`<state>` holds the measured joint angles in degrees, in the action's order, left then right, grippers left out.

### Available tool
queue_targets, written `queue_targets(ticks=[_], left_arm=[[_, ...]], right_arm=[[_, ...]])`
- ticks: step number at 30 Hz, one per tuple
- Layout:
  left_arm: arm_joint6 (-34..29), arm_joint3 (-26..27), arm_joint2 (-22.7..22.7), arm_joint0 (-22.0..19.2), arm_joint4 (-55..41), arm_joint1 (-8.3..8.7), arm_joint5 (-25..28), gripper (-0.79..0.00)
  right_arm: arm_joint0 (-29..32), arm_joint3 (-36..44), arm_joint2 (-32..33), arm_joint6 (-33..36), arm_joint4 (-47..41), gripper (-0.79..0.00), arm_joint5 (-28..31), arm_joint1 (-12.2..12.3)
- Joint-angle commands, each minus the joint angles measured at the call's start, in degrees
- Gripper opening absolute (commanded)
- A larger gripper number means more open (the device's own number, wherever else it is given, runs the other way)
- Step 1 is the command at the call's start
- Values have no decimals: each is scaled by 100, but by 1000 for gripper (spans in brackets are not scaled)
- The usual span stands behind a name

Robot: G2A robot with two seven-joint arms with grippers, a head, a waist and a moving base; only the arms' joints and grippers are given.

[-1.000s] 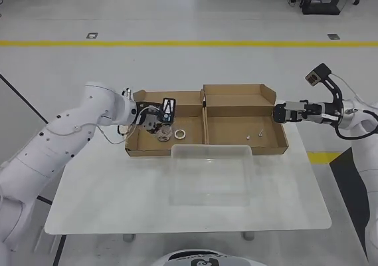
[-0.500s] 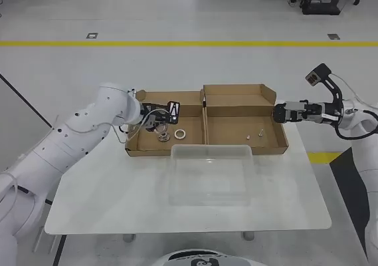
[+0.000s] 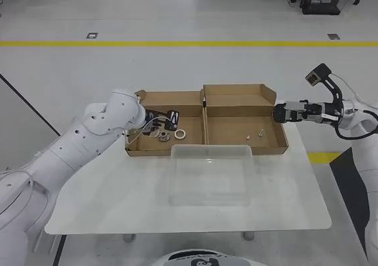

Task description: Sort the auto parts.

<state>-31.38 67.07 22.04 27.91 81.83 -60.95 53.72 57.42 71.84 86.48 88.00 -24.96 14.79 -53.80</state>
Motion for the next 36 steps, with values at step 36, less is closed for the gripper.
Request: queue_targets(ticks=[36], left_arm=[[1361, -1782, -340, 98, 1447, -720, -285, -785]], right_arm=[[0, 0, 0, 0, -2, 0, 0, 0]])
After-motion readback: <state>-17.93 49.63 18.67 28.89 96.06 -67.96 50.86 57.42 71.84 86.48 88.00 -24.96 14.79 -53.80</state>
